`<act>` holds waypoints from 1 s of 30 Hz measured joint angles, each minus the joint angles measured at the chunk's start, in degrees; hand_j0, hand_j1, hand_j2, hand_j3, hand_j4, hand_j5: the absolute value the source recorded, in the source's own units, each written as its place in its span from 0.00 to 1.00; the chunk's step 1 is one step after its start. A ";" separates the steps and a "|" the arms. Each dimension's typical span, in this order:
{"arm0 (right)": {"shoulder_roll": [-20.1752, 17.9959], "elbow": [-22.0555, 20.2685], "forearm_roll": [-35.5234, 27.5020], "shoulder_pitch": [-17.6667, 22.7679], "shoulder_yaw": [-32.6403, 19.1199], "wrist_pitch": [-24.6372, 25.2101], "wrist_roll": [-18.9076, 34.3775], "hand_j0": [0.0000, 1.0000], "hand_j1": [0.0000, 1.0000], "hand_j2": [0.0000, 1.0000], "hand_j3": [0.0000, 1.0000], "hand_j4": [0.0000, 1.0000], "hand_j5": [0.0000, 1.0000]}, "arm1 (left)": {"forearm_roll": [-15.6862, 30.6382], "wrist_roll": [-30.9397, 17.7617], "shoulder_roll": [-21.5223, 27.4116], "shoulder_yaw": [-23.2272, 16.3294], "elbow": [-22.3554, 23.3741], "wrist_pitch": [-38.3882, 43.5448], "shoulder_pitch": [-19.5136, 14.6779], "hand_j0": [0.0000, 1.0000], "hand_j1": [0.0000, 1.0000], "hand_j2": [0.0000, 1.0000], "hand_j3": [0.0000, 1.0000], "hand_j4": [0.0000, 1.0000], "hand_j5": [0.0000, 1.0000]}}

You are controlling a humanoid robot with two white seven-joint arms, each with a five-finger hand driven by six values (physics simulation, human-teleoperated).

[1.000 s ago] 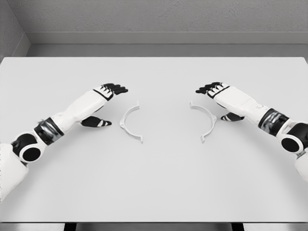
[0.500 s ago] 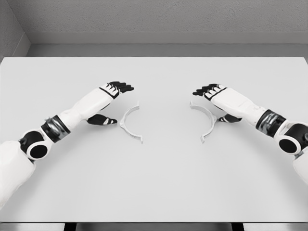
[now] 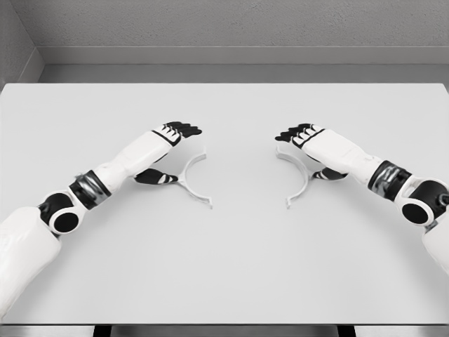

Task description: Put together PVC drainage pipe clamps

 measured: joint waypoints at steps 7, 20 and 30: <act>0.66 -0.01 0.23 -0.18 0.14 0.05 0.08 1.00 1.00 1.00 1.00 1.00 1.00 | -0.77 0.00 -1.00 -0.01 -0.37 0.00 0.09 1.00 1.00 1.00 1.00 1.00 1.00; 0.83 -1.30 0.43 -0.62 2.22 1.43 0.04 1.00 1.00 1.00 1.00 1.00 1.00 | -1.26 0.00 -0.70 1.95 0.85 0.00 -2.64 1.00 1.00 1.00 1.00 1.00 1.00; 1.19 -2.14 0.47 -0.53 3.31 2.20 0.02 1.00 1.00 1.00 1.00 1.00 1.00 | -1.76 0.00 -3.82 1.51 6.07 0.00 -4.75 1.00 1.00 1.00 1.00 1.00 1.00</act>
